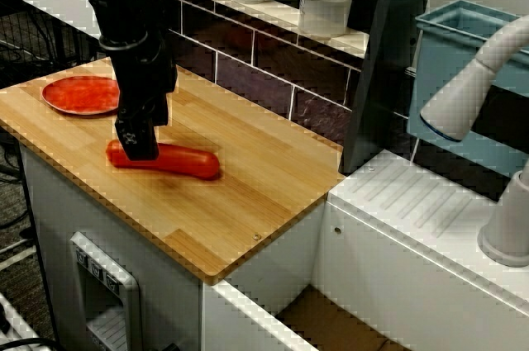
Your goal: Put the object on the plate
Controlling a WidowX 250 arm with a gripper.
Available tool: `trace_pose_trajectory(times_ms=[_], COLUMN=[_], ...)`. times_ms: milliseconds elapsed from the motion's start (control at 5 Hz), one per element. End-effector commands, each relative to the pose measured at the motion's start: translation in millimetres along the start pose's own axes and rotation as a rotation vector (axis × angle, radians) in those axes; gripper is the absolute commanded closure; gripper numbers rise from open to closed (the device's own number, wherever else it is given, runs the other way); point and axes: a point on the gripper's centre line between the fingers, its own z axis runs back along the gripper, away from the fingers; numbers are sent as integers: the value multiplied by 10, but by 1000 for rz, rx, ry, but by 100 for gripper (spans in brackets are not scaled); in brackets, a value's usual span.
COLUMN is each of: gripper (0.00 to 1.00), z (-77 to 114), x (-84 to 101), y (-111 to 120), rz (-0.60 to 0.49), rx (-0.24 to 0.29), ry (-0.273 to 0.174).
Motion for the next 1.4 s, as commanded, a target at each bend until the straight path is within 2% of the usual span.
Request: trace_pose_trajectory(times_ms=[0,200,400,800,1000,1200], gripper=[0,0,100,100,100,100], z=[-205,-268,-288,-208,2,257], x=[39,58,51,37,22,-99], y=[179,217,225,258,312,426], rz=[40,56,104,133,146,182], rx=[2,2,30,8,-6,17], ry=[10,22,30,37,10,-21])
